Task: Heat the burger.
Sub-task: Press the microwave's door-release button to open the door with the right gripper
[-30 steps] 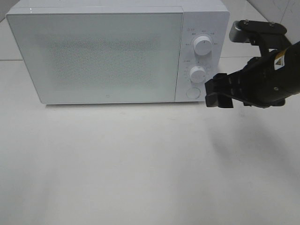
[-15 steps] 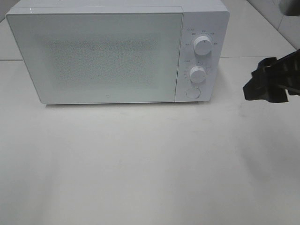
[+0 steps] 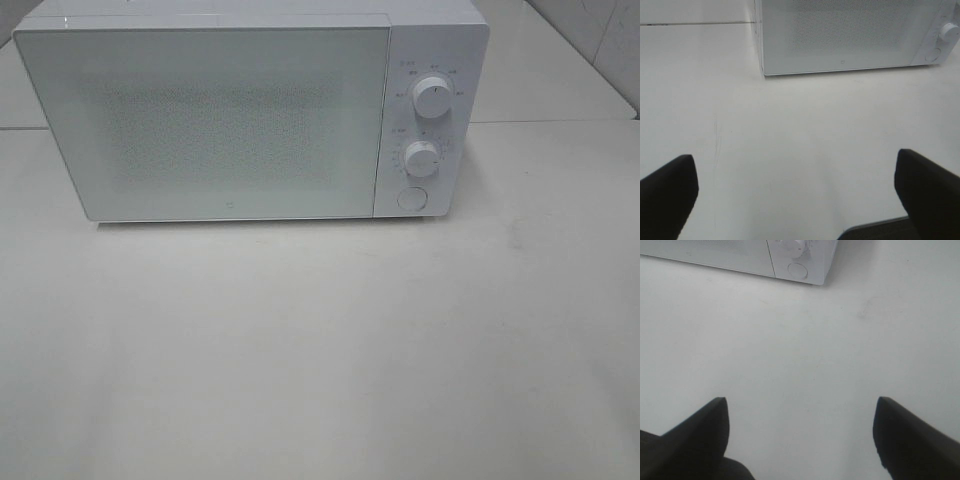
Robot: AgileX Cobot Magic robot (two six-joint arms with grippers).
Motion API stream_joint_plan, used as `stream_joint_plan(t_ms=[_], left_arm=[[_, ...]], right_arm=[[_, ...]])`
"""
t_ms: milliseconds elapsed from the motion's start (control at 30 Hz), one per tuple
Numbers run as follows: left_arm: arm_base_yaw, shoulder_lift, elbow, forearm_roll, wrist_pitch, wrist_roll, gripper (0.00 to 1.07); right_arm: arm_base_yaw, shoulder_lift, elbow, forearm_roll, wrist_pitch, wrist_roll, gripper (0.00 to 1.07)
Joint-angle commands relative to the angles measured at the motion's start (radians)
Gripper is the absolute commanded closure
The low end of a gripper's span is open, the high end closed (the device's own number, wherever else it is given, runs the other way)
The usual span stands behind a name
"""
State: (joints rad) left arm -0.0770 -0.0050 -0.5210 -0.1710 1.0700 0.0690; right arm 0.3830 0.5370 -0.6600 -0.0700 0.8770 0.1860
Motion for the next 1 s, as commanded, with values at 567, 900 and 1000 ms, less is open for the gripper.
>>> stream_joint_plan(t_ms=[567, 900, 1000], left_arm=[[0.002, -0.016, 0.001, -0.008, -0.009, -0.004, 0.06], [0.002, -0.015, 0.001, -0.008, -0.009, -0.004, 0.06], [0.002, -0.015, 0.001, -0.008, -0.009, -0.004, 0.06]], right_arm=[[-0.275, -0.498, 0.161, 0.064, 0.117, -0.024, 0.31], [-0.286, -0.568, 0.161, 0.07, 0.118, -0.044, 0.31], [-0.286, -0.568, 0.161, 0.07, 0.118, -0.046, 0.31]])
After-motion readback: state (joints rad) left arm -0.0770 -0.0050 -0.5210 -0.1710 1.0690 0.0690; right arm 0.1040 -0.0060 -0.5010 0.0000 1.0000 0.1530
